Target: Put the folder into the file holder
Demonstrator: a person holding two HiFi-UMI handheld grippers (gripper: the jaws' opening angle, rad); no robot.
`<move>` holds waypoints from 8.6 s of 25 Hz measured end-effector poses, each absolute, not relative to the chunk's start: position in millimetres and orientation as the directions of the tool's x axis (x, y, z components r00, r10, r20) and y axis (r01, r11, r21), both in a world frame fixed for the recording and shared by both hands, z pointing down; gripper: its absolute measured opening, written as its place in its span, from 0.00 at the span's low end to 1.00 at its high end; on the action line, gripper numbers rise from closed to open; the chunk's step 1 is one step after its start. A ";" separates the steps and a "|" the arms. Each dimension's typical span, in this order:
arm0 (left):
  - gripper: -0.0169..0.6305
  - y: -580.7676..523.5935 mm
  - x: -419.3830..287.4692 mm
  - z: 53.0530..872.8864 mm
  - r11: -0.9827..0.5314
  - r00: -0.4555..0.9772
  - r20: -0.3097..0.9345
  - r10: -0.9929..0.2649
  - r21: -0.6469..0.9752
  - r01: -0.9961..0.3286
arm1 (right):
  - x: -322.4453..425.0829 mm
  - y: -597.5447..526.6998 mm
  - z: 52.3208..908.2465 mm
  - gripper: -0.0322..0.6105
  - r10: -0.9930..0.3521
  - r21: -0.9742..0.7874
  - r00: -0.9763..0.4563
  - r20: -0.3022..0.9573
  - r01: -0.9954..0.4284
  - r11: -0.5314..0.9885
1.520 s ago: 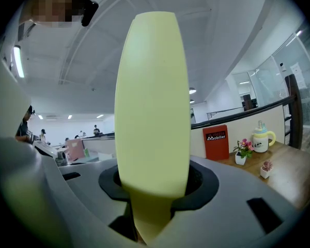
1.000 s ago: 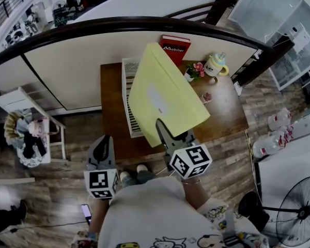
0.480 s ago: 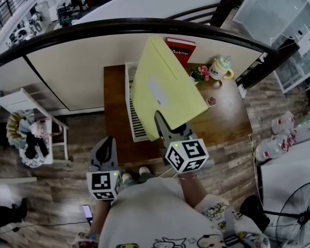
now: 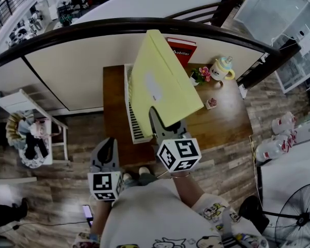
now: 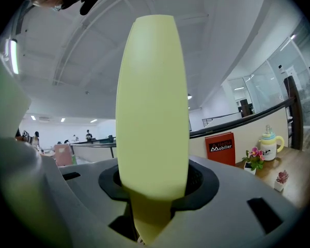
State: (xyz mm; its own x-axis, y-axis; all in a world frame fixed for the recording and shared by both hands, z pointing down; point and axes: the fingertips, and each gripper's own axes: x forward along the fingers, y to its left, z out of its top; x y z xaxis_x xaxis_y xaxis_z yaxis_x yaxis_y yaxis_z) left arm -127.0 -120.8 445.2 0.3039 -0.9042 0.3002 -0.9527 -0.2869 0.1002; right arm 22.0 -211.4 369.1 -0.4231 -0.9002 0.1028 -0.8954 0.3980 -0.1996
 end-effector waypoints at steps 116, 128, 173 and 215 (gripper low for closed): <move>0.05 -97.6 -130.6 476.9 -0.269 0.291 0.373 -0.881 0.112 -0.957 | -2.4 -173.5 508.1 0.45 -0.843 -0.074 -0.474 0.254 -0.879 0.471; 0.05 -89.2 -112.7 444.7 -0.265 0.275 0.301 -0.913 0.074 -0.961 | 23.7 -146.4 465.9 0.45 -0.805 -0.106 -0.554 0.214 -0.832 0.544; 0.05 -85.5 -69.8 434.2 -0.313 0.319 0.287 -0.903 0.068 -0.947 | 94.0 -113.1 425.7 0.05 -0.738 -0.198 -0.648 0.190 -0.761 0.617; 0.04 -91.8 -92.6 442.8 -0.311 0.324 0.303 -0.896 0.092 -0.946 | 88.0 -119.4 433.0 0.05 -0.739 -0.207 -0.638 0.216 -0.769 0.604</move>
State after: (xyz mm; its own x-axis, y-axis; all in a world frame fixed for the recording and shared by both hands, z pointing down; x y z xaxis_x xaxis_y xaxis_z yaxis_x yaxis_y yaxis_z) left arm -92.6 -91.8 442.8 0.3244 -0.8962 0.3028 -0.9459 -0.3113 0.0918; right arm 88.0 -119.4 433.0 -0.6385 -0.7387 0.2161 -0.7693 0.6042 -0.2075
